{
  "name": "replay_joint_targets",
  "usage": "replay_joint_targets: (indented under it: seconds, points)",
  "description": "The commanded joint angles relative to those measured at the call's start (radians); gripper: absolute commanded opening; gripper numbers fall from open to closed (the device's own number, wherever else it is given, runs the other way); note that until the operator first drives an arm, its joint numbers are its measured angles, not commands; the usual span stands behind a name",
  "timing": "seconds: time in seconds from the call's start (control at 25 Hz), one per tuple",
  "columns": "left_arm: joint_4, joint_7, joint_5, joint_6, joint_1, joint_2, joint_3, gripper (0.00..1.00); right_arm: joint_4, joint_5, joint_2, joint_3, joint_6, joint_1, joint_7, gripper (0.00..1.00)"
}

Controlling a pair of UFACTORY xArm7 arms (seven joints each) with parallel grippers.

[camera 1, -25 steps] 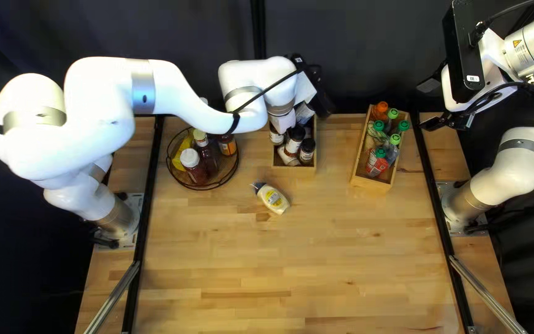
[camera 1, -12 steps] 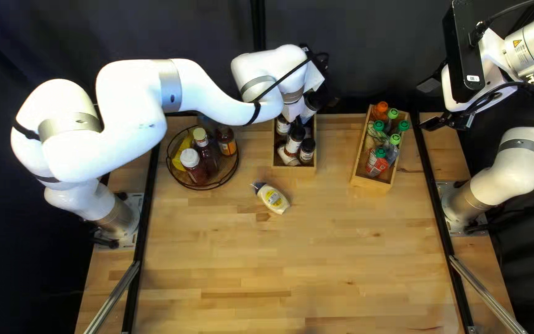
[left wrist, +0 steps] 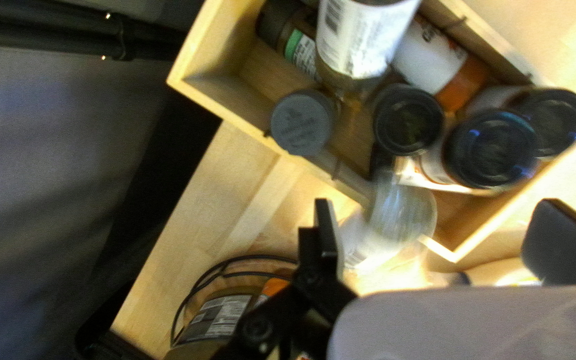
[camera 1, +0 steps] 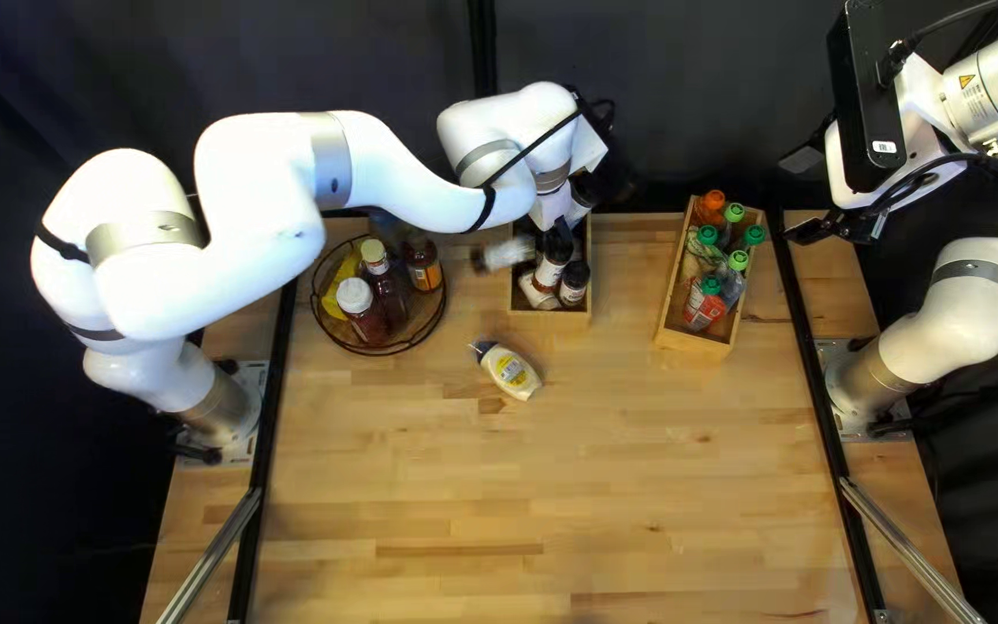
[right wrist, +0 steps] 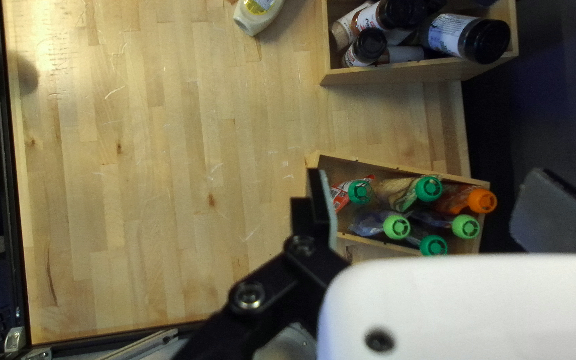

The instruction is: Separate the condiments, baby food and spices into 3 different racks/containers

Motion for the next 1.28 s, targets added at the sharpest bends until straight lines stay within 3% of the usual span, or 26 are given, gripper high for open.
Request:
replay_joint_targets:
  seconds: [0.04, 0.4, 0.56, 0.68, 0.84, 1.28]
  points:
    - [-0.046, 0.050, 0.010, 0.032, -0.040, -0.081, -0.031, 1.00, 0.000, 0.000, 0.000, 0.000, 0.000, 0.000, 0.000, 1.00]
    - [-0.305, 0.286, 0.032, -0.009, -0.135, -0.334, -0.122, 1.00, 0.000, 0.000, 0.000, 0.000, 0.000, 0.000, 0.000, 1.00]
    - [-0.366, 0.433, 0.009, -0.030, -0.167, -0.356, -0.146, 1.00, 0.000, 0.000, 0.000, 0.000, 0.000, 0.000, 0.000, 1.00]
    - [-0.400, 0.545, -0.011, -0.077, -0.194, -0.331, -0.170, 1.00, 0.000, 0.000, 0.000, 0.000, 0.000, 0.000, 0.000, 1.00]
    - [-0.377, 0.687, -0.036, -0.127, -0.211, -0.229, -0.196, 1.00, 0.000, 0.000, 0.000, 0.000, 0.000, 0.000, 0.000, 1.00]
    - [-0.350, 0.910, -0.060, -0.229, -0.175, -0.057, -0.207, 1.00, 0.000, 0.000, 0.000, 0.000, 0.000, 0.000, 0.000, 1.00]
